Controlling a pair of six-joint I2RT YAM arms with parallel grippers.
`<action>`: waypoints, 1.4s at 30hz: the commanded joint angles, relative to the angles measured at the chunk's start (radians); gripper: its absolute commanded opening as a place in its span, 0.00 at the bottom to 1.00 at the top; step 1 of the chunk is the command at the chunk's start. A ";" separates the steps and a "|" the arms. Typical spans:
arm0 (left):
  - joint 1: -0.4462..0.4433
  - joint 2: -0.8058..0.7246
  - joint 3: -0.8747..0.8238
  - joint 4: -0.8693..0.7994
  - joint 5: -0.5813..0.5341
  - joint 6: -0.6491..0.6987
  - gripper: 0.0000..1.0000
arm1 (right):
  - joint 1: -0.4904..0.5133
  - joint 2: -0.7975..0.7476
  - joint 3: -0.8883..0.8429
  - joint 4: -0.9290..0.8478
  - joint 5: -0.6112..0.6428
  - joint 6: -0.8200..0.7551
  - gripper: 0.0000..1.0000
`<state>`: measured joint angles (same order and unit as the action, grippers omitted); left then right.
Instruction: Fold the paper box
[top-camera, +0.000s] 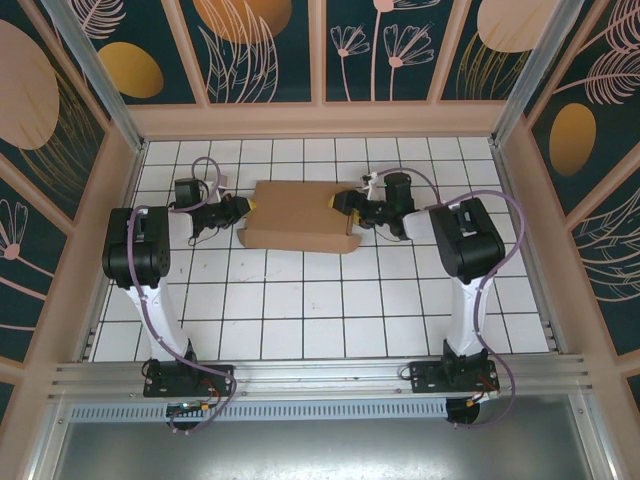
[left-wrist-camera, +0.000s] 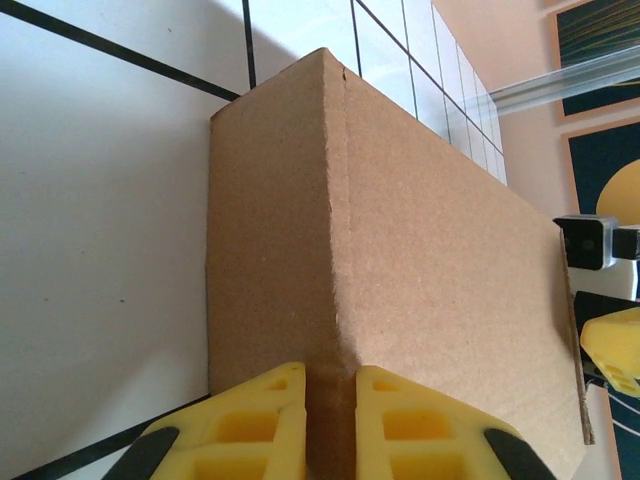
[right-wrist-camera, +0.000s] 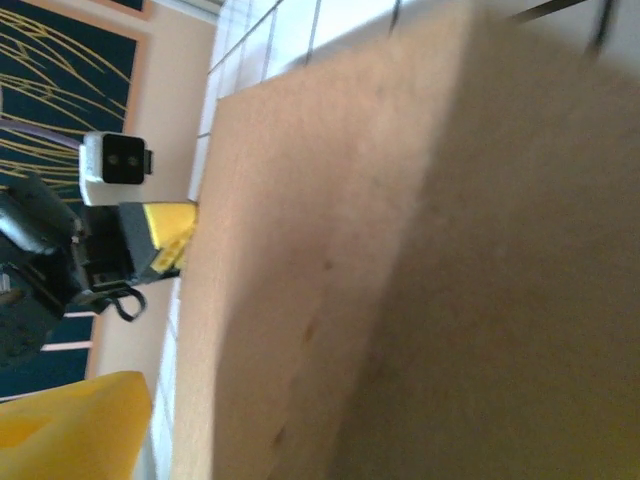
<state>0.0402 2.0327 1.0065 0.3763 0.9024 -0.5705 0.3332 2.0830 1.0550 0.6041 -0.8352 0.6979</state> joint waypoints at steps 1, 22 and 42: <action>-0.004 0.087 -0.040 -0.153 -0.117 0.010 0.13 | 0.044 0.052 0.002 0.151 -0.070 0.173 0.87; -0.025 -0.167 -0.055 -0.204 -0.259 -0.012 0.68 | -0.009 -0.137 -0.148 0.114 0.026 0.160 0.40; -0.658 -0.726 -0.312 -0.145 -0.980 0.898 0.78 | -0.052 -0.327 -0.266 0.083 0.010 0.306 0.42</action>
<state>-0.5533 1.2961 0.7223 0.2417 0.0299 0.0204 0.2874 1.8061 0.8005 0.6613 -0.8055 0.9585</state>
